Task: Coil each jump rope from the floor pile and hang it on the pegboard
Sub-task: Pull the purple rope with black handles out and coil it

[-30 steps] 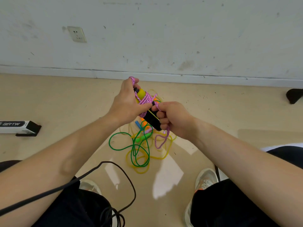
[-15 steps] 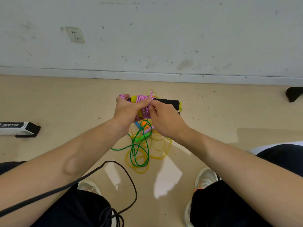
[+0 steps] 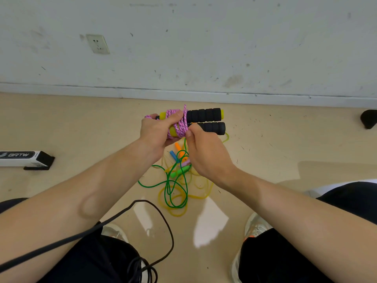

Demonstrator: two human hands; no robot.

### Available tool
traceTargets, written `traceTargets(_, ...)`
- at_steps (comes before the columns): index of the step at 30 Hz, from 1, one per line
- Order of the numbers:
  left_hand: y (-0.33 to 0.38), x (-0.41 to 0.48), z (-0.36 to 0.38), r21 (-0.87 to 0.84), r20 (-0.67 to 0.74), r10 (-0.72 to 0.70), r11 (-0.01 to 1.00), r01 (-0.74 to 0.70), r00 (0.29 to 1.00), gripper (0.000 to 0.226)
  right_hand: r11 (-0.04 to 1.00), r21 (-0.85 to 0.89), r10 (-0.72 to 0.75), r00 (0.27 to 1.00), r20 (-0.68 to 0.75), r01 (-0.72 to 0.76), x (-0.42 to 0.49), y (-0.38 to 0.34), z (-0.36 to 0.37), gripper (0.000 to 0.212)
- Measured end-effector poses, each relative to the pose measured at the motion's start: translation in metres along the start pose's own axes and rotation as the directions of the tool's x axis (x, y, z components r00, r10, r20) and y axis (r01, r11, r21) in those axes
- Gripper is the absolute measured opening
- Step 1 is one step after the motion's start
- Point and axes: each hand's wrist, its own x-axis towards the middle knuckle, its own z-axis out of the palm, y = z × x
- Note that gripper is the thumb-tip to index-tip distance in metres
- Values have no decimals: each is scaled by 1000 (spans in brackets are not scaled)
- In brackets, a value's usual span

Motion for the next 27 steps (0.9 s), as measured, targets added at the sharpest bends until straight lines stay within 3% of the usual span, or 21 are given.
traceTargets(4, 8, 0, -2, -31, 15, -14, 999, 14, 1000, 72, 993, -106, -57, 998, -20, 54, -3, 3, -1, 27)
traceTargets(9, 12, -6, -4, -5, 64, -26, 1000, 26, 998, 43, 975, 223, -15, 1000, -5, 16, -4, 9, -5, 27)
traceTargets(17, 22, -8, -3, -71, 99, -41, 996, 48, 994, 23, 954, 298, 30, 999, 31, -38, -8, 15, -7, 35)
traceTargets(20, 25, -7, -6, -14, 226, -69, 997, 74, 972, 20, 916, 387, 43, 987, 155, -101, 2, 22, -20, 35)
traceTargets(22, 28, -4, -12, 73, 340, -79, 996, 58, 937, 25, 930, 342, 36, 958, 283, -136, 10, 30, -34, 31)
traceTargets(25, 35, -2, -20, 226, 496, -96, 974, -22, 863, 34, 925, 343, 12, 914, 404, -164, 21, 44, -53, 21)
traceTargets(27, 39, -3, -20, 335, 525, -88, 936, -110, 847, 45, 925, 312, 39, 872, 488, -215, 26, 47, -61, 19)
